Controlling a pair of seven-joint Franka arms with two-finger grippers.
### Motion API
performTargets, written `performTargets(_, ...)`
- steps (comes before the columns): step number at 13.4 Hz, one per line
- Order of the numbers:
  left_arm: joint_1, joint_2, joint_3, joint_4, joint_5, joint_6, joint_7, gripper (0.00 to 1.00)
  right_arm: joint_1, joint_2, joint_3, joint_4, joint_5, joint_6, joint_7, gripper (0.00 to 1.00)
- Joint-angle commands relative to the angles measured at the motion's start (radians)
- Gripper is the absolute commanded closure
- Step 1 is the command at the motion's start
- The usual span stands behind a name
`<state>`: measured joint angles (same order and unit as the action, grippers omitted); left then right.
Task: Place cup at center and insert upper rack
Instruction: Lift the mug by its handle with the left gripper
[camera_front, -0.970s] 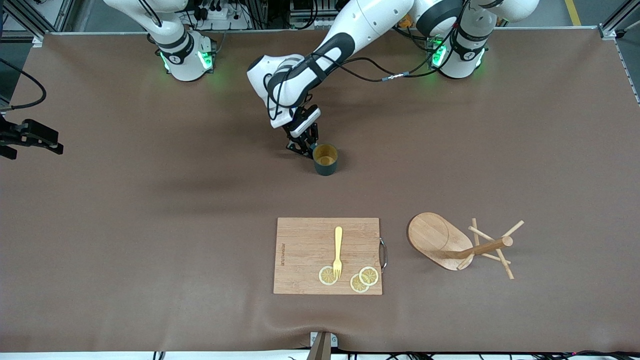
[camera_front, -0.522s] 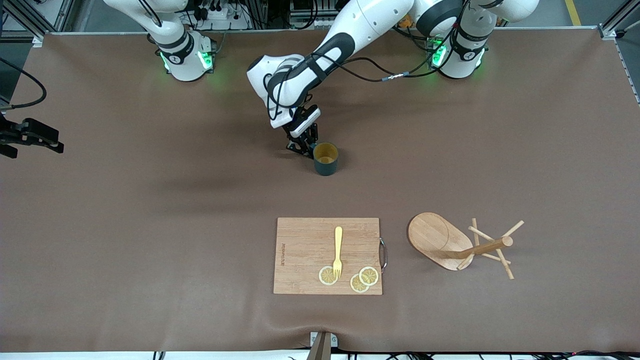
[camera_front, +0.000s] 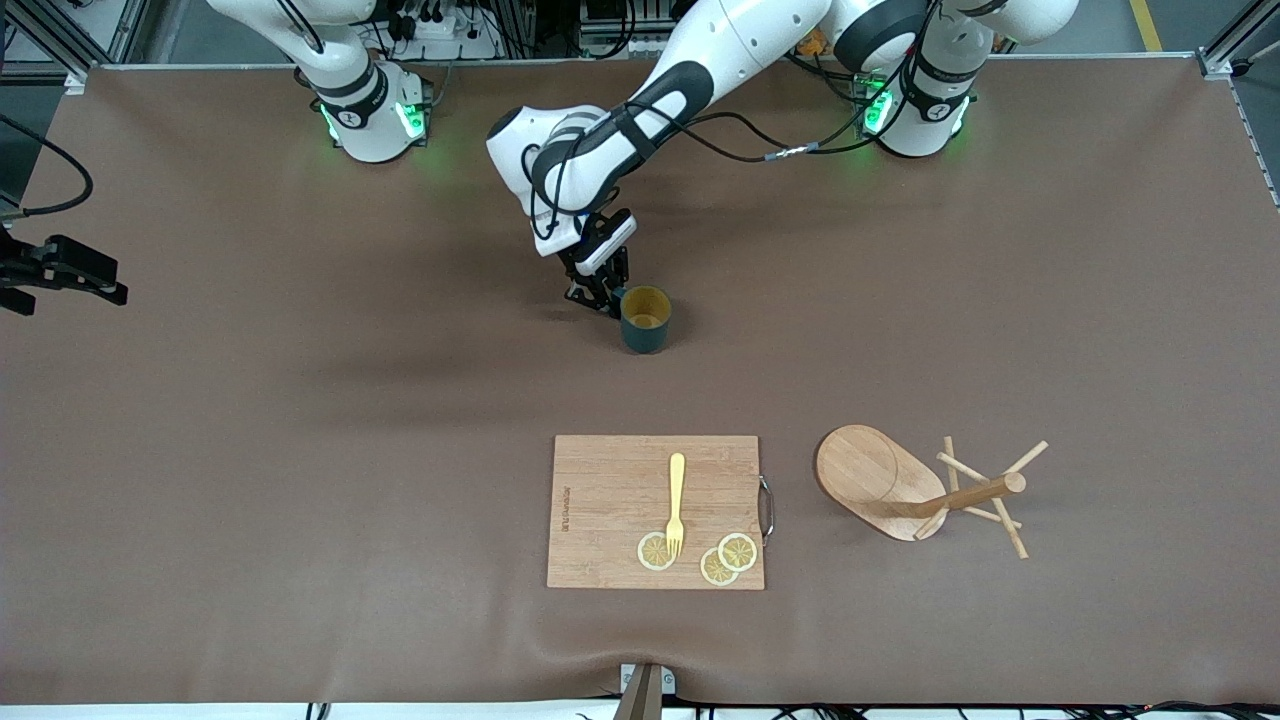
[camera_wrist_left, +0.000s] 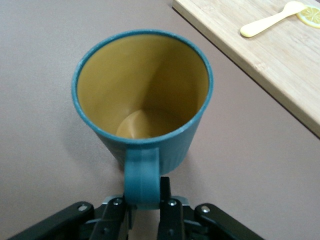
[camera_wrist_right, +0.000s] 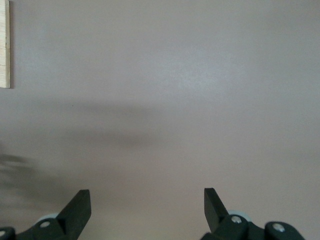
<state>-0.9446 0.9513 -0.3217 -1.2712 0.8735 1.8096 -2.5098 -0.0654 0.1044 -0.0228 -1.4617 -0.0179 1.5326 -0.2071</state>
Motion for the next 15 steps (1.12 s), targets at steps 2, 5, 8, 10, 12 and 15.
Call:
performTargets(2,0.027,-0.072,-0.002,0.003,-0.079,0.013,0.041,1.00,-0.008,-0.032,0.007,-0.025,-0.002,-0.003,-0.006,0.00)
performTargets(5,0.056,-0.130,-0.003,0.003,-0.131,0.013,0.086,1.00,-0.010,-0.034,0.007,-0.019,-0.001,-0.003,-0.005,0.00)
performTargets(8,0.111,-0.233,-0.002,0.001,-0.224,0.013,0.178,1.00,-0.010,-0.037,0.007,-0.020,0.003,-0.006,-0.006,0.00)
performTargets(10,0.160,-0.317,0.001,0.000,-0.316,0.013,0.259,1.00,-0.004,-0.040,0.006,-0.022,0.003,-0.008,-0.005,0.00)
performTargets(12,0.197,-0.371,0.001,-0.002,-0.381,0.013,0.331,1.00,0.009,-0.043,0.006,-0.016,0.001,-0.008,0.012,0.00)
performTargets(15,0.251,-0.436,0.000,-0.002,-0.464,0.013,0.408,1.00,0.009,-0.055,0.006,-0.015,0.001,-0.008,0.023,0.00)
